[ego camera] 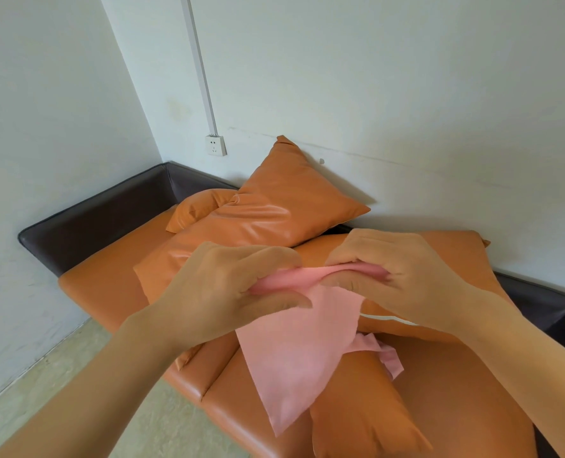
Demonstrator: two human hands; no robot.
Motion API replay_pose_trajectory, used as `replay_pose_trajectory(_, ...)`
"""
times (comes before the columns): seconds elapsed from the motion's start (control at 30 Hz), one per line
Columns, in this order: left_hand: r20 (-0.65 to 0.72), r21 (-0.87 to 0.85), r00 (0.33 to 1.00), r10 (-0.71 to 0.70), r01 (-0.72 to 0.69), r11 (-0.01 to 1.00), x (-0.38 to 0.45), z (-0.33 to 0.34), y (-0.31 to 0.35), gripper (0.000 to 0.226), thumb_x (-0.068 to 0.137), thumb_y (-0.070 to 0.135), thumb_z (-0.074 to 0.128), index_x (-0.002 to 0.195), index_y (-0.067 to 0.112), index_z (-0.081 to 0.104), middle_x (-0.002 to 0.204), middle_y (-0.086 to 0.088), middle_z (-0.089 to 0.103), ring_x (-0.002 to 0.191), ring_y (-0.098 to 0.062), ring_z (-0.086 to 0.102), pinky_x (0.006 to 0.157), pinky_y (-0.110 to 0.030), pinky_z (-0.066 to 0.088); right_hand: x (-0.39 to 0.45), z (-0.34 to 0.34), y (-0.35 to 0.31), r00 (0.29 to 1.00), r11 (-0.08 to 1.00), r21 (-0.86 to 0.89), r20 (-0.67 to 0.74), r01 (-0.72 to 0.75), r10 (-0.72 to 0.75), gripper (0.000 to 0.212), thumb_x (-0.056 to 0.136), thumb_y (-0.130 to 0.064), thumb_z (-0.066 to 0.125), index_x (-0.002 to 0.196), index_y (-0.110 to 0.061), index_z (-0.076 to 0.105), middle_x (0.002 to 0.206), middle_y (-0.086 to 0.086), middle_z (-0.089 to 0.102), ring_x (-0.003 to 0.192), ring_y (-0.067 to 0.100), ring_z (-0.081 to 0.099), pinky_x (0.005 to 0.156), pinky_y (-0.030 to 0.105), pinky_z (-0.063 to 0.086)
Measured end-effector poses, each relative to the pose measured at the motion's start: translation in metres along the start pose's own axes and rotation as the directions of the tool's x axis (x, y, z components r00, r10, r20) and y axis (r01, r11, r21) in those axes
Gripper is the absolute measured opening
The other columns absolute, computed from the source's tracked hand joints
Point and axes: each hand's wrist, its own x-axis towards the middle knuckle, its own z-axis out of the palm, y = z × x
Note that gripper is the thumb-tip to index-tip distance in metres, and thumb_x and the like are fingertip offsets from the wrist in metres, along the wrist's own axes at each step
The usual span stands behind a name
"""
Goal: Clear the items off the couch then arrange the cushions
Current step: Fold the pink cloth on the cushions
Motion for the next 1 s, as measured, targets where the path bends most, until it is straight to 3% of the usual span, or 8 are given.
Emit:
replay_pose_trajectory(0.13,0.019,0.045,1.0,-0.004,0.004,0.999,-0.004,-0.001,-0.003,0.027,0.088,0.041,0.068,0.098,0.016,0.07,0.072,0.01,0.064,0.054,-0.008,0.05,0.04,-0.031,0.04,0.001,0.001,-0.004,0.996,0.998,-0.02,0.061,-0.059,0.061,0.022,0.094,-0.035,0.053,0.098,-0.021,0.069,0.086,-0.033,0.055,0.078,-0.012,0.053,0.07,0.005,0.038)
replay_pose_trajectory(0.27,0.019,0.065,1.0,-0.024,0.022,0.998,-0.005,0.0,-0.003,0.022,0.093,0.035,0.062,0.097,0.015,0.07,0.073,0.01,0.062,0.059,-0.005,0.051,0.044,-0.028,0.042,0.002,0.005,-0.005,0.994,0.995,-0.013,0.047,-0.095,0.095,0.026,0.094,-0.041,0.05,0.1,-0.022,0.068,0.087,-0.025,0.061,0.079,-0.002,0.058,0.069,0.012,0.043)
replay_pose_trajectory(0.4,0.047,0.068,0.997,-0.058,0.054,0.996,-0.008,0.002,-0.003,0.021,0.096,0.033,0.054,0.098,0.016,0.066,0.078,0.012,0.062,0.063,-0.004,0.052,0.044,-0.03,0.043,0.0,0.012,-0.008,0.994,0.994,0.01,0.038,-0.108,0.107,0.028,0.086,-0.049,0.062,0.101,-0.025,0.065,0.092,-0.024,0.063,0.083,-0.001,0.059,0.071,0.013,0.043)
replay_pose_trajectory(0.57,0.112,0.001,0.984,-0.139,0.14,0.99,-0.013,0.001,-0.003,0.03,0.096,0.046,0.053,0.101,0.019,0.067,0.064,0.008,0.06,0.051,-0.011,0.052,0.042,-0.035,0.041,0.003,0.015,-0.011,0.992,0.984,0.139,0.076,-0.113,0.103,0.008,0.088,-0.029,0.066,0.095,-0.03,0.066,0.08,-0.038,0.056,0.077,-0.012,0.057,0.067,0.002,0.036)
replay_pose_trajectory(0.67,0.129,-0.025,0.983,-0.134,0.138,0.99,-0.012,0.001,-0.003,0.033,0.087,0.055,0.065,0.101,0.026,0.064,0.059,0.007,0.057,0.049,-0.013,0.049,0.042,-0.037,0.039,0.004,0.014,-0.012,0.984,0.965,0.218,0.137,-0.145,0.117,0.007,0.091,-0.028,0.06,0.095,-0.032,0.065,0.079,-0.035,0.06,0.075,-0.009,0.059,0.065,0.003,0.037)
replay_pose_trajectory(0.8,0.109,-0.013,0.987,-0.116,0.118,0.993,-0.008,0.002,-0.005,0.025,0.091,0.043,0.064,0.092,0.018,0.071,0.061,0.011,0.055,0.051,-0.009,0.047,0.041,-0.036,0.038,0.004,0.012,-0.007,0.974,0.956,0.233,0.182,-0.177,0.136,0.014,0.096,-0.029,0.055,0.098,-0.028,0.069,0.08,-0.029,0.063,0.073,-0.004,0.06,0.063,0.005,0.038)
replay_pose_trajectory(0.9,0.097,-0.011,0.99,-0.106,0.107,0.994,-0.004,0.001,-0.004,0.028,0.096,0.037,0.055,0.09,0.015,0.071,0.063,0.011,0.055,0.052,-0.008,0.047,0.042,-0.034,0.039,0.005,0.012,-0.007,0.985,0.96,0.236,0.117,-0.151,0.126,0.011,0.094,-0.028,0.057,0.097,-0.029,0.067,0.082,-0.031,0.062,0.077,-0.006,0.061,0.066,0.005,0.039)
replay_pose_trajectory(1.0,0.09,-0.005,0.99,-0.107,0.108,0.994,0.0,0.0,-0.004,0.028,0.096,0.035,0.052,0.087,0.015,0.069,0.064,0.017,0.051,0.053,-0.005,0.043,0.042,-0.027,0.037,0.006,0.013,-0.007,0.987,0.961,0.225,0.058,-0.16,0.15,0.019,0.083,-0.039,0.068,0.097,-0.025,0.069,0.087,-0.021,0.067,0.08,0.004,0.064,0.068,0.011,0.043)
